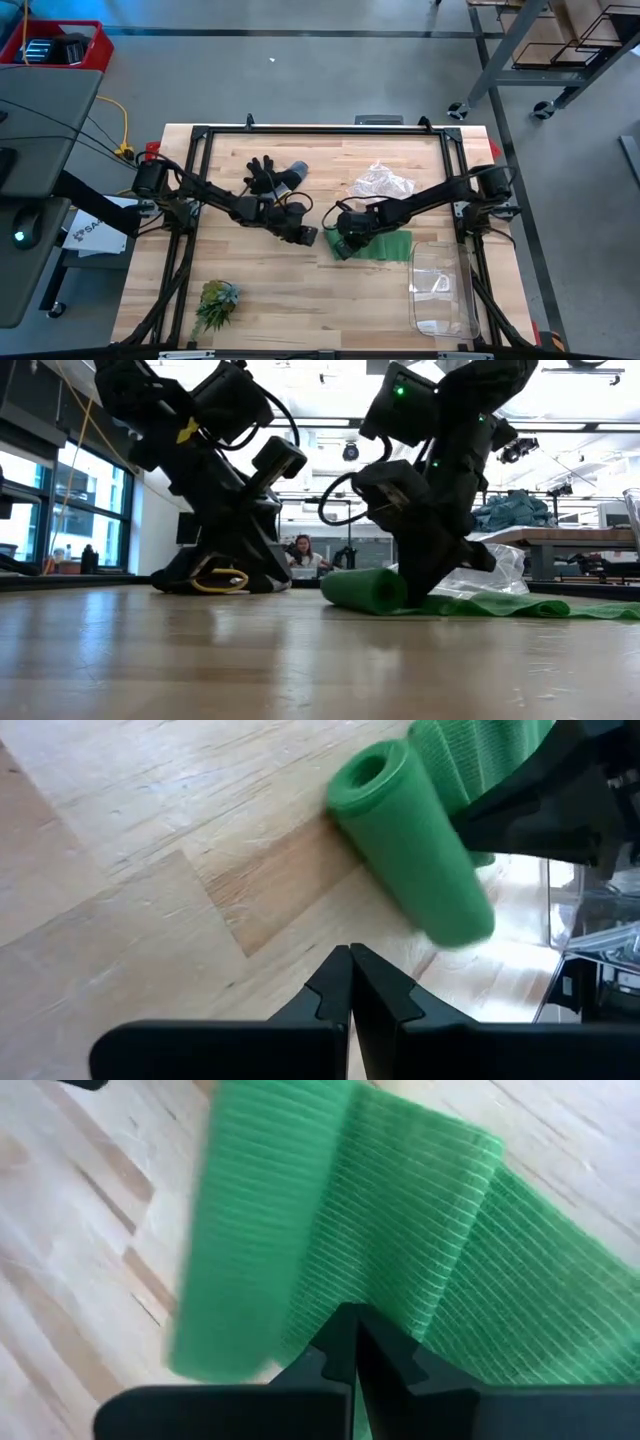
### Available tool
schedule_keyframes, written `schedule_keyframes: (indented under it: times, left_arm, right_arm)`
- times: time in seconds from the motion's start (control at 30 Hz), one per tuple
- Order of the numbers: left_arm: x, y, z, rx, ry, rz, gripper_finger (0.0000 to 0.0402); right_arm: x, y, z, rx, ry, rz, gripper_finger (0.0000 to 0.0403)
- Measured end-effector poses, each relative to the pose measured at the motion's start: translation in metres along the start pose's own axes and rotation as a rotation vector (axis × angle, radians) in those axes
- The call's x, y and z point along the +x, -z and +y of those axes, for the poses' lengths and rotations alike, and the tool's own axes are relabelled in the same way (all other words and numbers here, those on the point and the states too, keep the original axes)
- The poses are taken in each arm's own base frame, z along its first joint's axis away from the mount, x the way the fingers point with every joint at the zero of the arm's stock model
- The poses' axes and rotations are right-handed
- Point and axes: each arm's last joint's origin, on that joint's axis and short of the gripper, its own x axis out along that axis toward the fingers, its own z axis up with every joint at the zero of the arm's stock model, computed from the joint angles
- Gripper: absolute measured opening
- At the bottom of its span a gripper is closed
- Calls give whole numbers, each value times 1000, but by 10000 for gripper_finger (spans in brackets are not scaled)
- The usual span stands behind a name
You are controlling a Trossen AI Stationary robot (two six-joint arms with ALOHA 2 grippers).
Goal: Roll bandage
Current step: Roll the green bandage
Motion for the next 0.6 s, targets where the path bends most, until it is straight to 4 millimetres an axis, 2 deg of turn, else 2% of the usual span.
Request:
schedule_keyframes:
  times: [0.27, 0.6]
  left_arm:
    - [-1, -5, -9, 48, 111, -1, 0]
    - [-1, -4, -9, 42, 111, 24, 0]
  right_arm:
    - [-2, -3, 4, 45, -32, -40, 0]
    - [-2, -4, 4, 73, -22, -65, 0]
